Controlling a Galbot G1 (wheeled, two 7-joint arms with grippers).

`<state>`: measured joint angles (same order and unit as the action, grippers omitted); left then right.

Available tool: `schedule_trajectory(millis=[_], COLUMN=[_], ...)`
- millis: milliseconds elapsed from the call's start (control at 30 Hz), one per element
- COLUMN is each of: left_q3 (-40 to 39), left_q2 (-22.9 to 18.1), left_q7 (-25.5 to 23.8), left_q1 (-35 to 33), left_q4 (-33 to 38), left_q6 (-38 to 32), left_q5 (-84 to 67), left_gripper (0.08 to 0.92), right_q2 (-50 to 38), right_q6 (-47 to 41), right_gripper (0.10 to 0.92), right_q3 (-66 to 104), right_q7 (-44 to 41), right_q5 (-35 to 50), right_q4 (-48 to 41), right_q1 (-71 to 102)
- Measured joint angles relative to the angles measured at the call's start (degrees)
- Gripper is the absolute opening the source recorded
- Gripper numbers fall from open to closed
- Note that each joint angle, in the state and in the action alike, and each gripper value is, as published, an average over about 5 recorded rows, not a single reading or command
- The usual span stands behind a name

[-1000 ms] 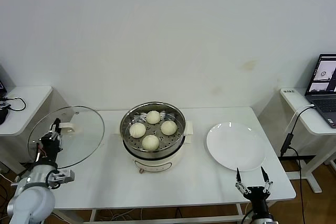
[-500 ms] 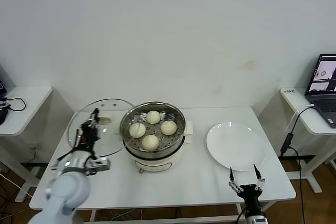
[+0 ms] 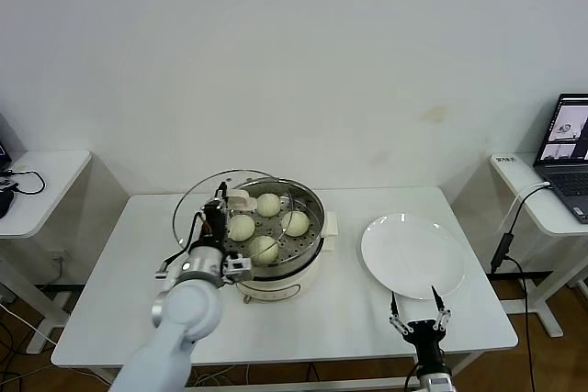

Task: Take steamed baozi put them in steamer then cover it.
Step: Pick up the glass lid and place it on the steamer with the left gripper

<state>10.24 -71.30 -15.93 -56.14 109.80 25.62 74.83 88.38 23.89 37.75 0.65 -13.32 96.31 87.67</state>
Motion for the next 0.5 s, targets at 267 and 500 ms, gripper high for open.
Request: schedule_trajectory(millis=[267, 500], left_q3=[-1.58, -2.76], left_q2=[-6.43, -10.95], left_q7=[-0.73, -0.71], left_q1=[2.38, 3.13], left_q4=[-3.85, -7.28], left_q6=[0.79, 0.84], left_q5=[4.58, 7.77], left_gripper=[0.140, 0.140], right_q2=[0.25, 0.15], right_q6=[0.18, 0.32], right_gripper=[0.823, 0.823], right_q3=[-0.38, -0.66], right_q7=[0.14, 0.18], right_q5=[-1.01, -1.23], right_q4=[-0.79, -1.48], right_q1=[-0.28, -0.71])
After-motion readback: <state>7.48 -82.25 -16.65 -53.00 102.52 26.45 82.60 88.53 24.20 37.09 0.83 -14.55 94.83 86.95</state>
